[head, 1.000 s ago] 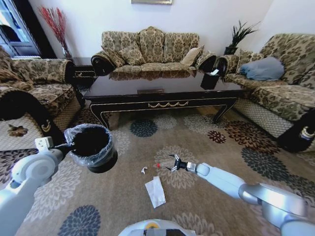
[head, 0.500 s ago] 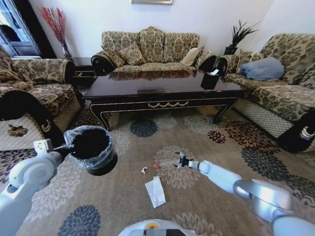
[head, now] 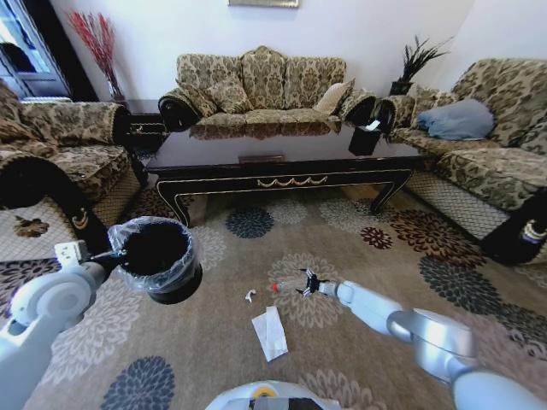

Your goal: Move to the front of the table and pick up the trash from the floor, then place it into the trash bin.

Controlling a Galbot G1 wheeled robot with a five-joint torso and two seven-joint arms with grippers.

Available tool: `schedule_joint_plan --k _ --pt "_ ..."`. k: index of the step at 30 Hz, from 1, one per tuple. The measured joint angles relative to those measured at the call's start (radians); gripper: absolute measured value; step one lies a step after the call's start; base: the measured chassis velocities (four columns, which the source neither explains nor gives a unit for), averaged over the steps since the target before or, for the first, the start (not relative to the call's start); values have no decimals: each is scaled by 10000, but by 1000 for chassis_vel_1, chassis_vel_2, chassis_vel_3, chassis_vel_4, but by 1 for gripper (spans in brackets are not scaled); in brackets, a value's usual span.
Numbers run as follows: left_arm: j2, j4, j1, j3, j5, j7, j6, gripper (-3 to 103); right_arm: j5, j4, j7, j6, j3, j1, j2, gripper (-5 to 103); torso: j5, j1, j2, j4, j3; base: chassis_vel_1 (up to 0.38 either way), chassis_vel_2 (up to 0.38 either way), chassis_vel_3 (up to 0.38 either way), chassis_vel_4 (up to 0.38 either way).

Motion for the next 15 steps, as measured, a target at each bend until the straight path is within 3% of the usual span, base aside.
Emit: schedule_joint_plan --k 3,8,10,12,14,15 --pt "17 28 -29 28 -5 -3 0 3 -9 -79 23 -49 -36 7 118 102 0 0 0 0 0 0 0 0 0" --pt "42 101 -128 139 -8 -7 0 3 -11 -156 1 -69 -157 77 178 85 0 0 -2 0 0 0 0 0 0" --pt "55 114 -147 151 -7 -6 0 3 -10 -164 -7 -69 -165 79 166 85 0 0 -2 0 0 0 0 0 0" --pt "113 152 -200 166 -15 -16 0 3 -10 -186 -33 -69 -177 81 120 68 0 0 -2 0 0 0 0 0 0" --pt "125 157 -208 166 -18 -19 0 3 -10 -188 -40 -67 -181 80 104 68 1 0 -1 0 0 0 0 0 0" --pt "153 174 -220 167 -27 -27 0 3 -11 -191 -80 -34 -182 80 65 63 1 0 -1 -2 0 0 0 0 0"
